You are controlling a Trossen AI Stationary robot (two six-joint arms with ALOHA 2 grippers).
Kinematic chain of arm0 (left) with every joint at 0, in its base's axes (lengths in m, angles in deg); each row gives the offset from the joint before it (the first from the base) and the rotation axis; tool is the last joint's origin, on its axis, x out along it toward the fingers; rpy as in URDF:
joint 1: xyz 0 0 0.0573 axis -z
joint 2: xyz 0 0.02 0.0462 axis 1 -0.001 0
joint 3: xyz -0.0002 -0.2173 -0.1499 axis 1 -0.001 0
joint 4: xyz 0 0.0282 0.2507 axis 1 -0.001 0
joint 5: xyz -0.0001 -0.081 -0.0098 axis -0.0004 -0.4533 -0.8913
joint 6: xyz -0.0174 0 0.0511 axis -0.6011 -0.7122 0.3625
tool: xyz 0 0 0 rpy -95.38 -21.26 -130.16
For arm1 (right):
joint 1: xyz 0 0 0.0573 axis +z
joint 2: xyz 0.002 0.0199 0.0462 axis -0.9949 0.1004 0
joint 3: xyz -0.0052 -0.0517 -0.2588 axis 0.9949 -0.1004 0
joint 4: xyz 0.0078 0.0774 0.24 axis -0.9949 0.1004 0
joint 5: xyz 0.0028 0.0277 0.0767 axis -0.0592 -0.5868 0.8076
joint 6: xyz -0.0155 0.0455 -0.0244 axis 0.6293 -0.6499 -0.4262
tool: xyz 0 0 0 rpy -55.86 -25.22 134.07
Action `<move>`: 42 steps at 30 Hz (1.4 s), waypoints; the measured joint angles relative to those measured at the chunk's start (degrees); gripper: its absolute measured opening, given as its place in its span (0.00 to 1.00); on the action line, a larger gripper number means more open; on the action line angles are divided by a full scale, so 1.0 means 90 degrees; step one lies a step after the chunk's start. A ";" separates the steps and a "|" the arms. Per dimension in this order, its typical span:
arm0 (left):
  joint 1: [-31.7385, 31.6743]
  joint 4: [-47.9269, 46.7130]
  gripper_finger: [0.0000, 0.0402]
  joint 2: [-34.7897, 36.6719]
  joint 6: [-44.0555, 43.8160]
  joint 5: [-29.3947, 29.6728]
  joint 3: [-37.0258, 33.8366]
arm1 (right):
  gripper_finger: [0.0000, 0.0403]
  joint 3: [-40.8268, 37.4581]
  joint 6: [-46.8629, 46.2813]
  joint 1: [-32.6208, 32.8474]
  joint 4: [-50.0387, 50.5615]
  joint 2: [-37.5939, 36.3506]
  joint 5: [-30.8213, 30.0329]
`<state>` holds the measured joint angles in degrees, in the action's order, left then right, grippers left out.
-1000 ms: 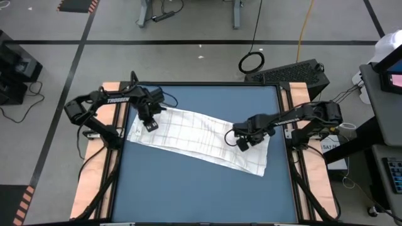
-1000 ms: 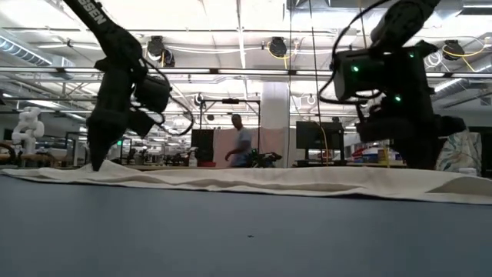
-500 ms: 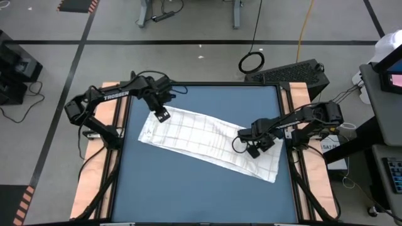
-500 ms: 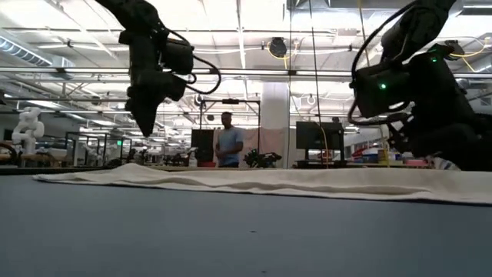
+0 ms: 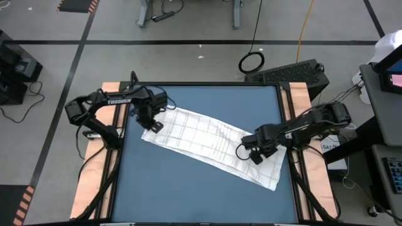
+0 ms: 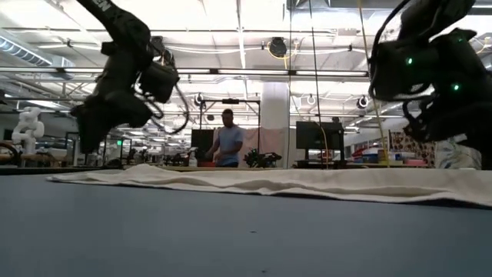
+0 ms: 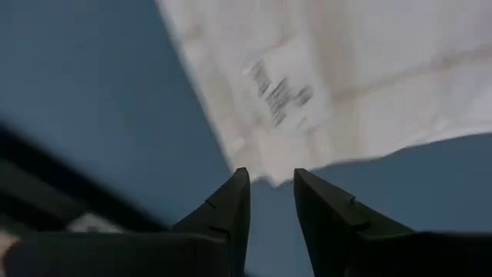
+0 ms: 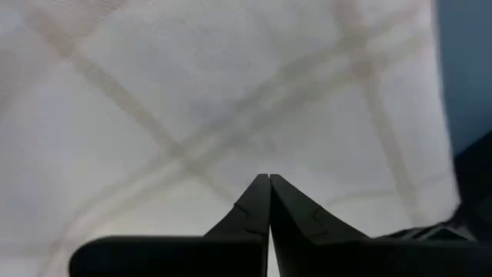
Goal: Roll towel into tight, uniform cylinder
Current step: Roll the white towel
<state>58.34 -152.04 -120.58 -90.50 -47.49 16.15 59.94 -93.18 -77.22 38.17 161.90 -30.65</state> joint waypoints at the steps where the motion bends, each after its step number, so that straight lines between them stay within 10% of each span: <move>1: 0.0023 -0.0032 0.27 0.0053 -0.0101 -0.0001 -0.0093 | 0.00 0.0000 -0.0042 0.0040 0.0000 -0.0121 -0.0079; 42: 0.0737 0.1858 0.26 0.0227 -0.1250 0.0201 -0.1195 | 0.00 0.0000 -0.0140 0.0066 -0.0097 -0.0776 -0.0807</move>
<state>64.97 -135.32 -118.54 -101.75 -45.68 5.39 59.94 -94.43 -76.63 37.30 154.92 -37.91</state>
